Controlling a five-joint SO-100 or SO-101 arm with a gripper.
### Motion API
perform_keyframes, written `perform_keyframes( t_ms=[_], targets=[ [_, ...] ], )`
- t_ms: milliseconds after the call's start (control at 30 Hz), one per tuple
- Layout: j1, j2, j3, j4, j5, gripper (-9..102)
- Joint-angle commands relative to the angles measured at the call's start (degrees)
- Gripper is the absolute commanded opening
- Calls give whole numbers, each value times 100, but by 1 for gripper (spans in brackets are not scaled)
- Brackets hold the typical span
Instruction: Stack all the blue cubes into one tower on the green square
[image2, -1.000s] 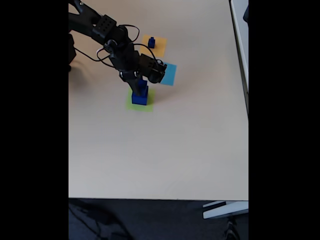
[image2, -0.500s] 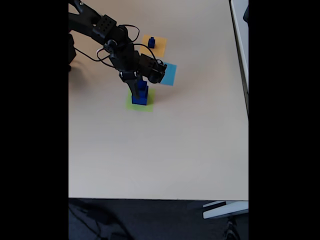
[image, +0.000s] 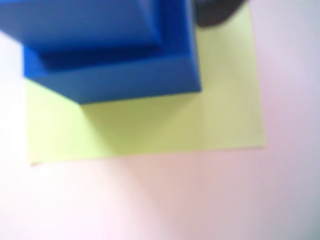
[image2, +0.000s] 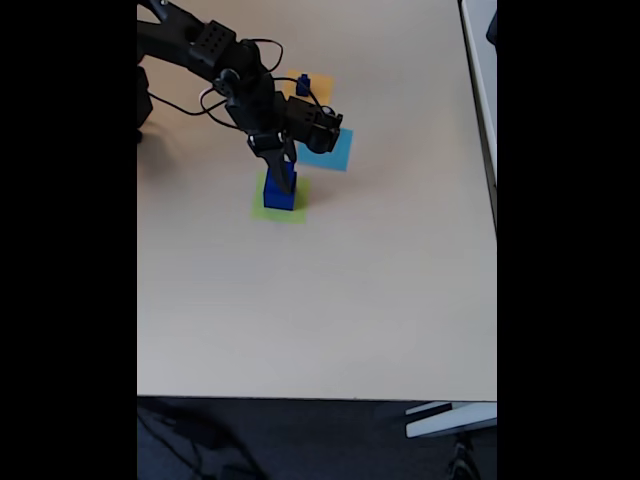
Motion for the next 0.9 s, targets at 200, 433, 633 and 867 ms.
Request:
perform_keyframes(
  t_ms=[200, 433, 633, 867],
  targets=[
    [-308, 343, -1301, -299, -510, 37],
    [-1037, 308, -2004, -255, 229, 37],
    [-1872, 220, -2206, -44, 1380, 37],
    [-2804, -123, -2127, 554, 3173, 37]
  ],
)
